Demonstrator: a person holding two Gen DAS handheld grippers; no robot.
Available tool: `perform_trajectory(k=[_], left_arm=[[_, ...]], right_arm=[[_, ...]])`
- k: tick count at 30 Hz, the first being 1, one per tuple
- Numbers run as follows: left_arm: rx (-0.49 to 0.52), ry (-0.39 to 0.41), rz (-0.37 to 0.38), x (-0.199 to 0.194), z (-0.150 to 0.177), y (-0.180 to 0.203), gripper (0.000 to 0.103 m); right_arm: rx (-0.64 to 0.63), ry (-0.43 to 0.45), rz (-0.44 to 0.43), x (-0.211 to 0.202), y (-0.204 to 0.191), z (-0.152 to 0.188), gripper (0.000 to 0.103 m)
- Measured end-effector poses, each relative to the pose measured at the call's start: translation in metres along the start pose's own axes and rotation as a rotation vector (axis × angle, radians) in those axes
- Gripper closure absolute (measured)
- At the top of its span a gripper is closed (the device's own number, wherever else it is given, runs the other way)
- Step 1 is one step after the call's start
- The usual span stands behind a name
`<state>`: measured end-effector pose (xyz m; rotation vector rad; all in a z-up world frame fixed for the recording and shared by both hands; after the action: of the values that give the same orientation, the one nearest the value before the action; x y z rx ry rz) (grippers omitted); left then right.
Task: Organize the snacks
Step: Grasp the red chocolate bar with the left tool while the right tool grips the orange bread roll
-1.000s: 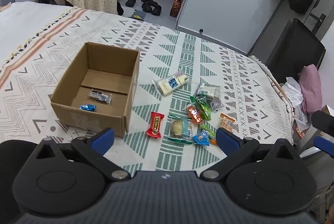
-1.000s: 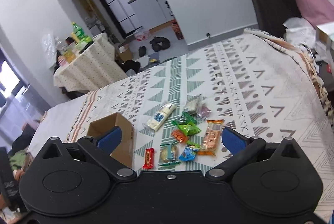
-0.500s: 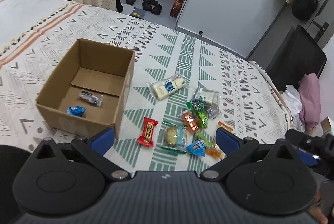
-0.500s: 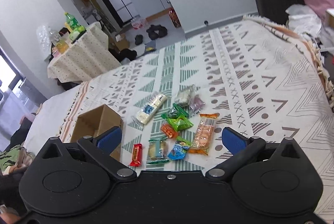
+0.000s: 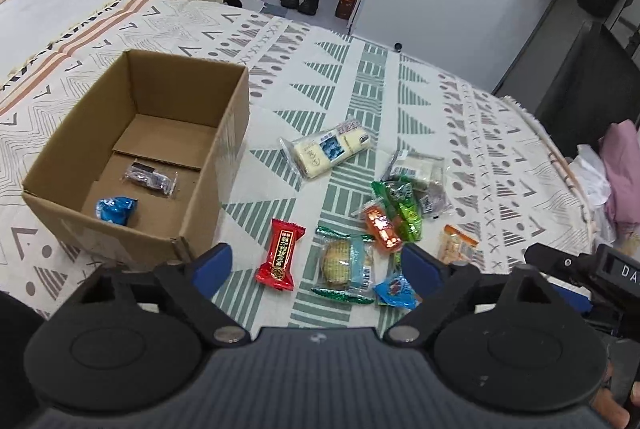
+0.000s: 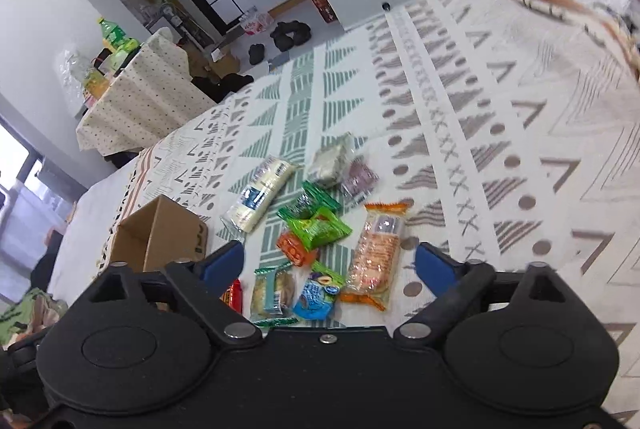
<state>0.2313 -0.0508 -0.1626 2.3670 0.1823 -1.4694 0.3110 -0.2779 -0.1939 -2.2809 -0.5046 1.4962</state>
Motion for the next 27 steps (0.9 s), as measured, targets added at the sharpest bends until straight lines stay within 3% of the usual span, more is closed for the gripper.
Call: perform_trajectory(k=[8,16,27], left_arm=[[0.028,0.0,-0.096,0.039,0.0,0.006,0.042],[0.049,-0.018,-0.195,0.077,-0.002,0.001,0.059],[0.034,-0.079,-0.247,0.116,-0.002,-0.012,0.066]], right_arm=[[0.04,-0.039,-0.011,0.028,0.018,0.003,0.034],[0.023,-0.068,-0.04,0.054,0.021,-0.003,0.048],[-0.005,-0.119,-0.01,0.089,0.027,-0.005,0.05]])
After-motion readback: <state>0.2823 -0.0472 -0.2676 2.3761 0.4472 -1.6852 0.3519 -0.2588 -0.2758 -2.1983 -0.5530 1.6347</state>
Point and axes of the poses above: each gripper's, at about its wrist camera, not at the fingertips, and x roughly the way its jaws point, y to its right, z to its underside, the point moved 10 cm from there along x, roughly the way its jaws point, and after that the axes turned 12 degrees about -y, right-handed, at the moved point
